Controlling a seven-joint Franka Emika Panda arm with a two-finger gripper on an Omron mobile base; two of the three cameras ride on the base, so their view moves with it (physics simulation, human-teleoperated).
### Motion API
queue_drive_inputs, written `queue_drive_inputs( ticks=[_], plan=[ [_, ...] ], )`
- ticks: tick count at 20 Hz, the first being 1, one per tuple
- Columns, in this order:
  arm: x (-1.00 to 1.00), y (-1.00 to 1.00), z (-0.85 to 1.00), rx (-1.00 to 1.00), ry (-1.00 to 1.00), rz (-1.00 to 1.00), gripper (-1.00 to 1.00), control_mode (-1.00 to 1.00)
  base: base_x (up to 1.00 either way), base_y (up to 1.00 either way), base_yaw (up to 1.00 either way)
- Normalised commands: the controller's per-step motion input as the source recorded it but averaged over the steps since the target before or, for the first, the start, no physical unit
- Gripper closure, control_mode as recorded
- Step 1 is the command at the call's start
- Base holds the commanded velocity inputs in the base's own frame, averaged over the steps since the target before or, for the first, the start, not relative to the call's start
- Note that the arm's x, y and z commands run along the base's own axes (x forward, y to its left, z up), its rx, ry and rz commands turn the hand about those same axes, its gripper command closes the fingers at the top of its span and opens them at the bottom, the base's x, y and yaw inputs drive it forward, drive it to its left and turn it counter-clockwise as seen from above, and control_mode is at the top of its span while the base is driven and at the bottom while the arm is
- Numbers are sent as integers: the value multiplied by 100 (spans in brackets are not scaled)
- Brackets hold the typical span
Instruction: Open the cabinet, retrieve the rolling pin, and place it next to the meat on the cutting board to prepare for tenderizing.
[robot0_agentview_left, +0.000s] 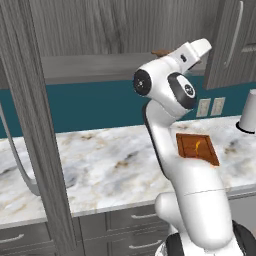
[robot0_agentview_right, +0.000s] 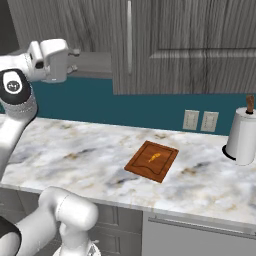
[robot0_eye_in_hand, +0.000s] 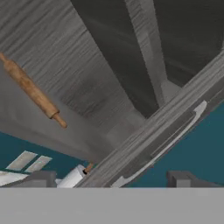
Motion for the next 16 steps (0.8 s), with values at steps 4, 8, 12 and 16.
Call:
queue_drive_inputs(
  ticks=[4,8,12,16],
  plan=[
    [44,-18,0,0,17,-11,-100,-100,0,0,0],
    [7,-18,-1,0,5,-3,-100,-100,0,0,0],
    [10,-24,-3,0,6,-3,-100,-100,0,0,0],
    [19,-27,-8,0,7,-3,-100,-100,0,0,0]
  ],
)
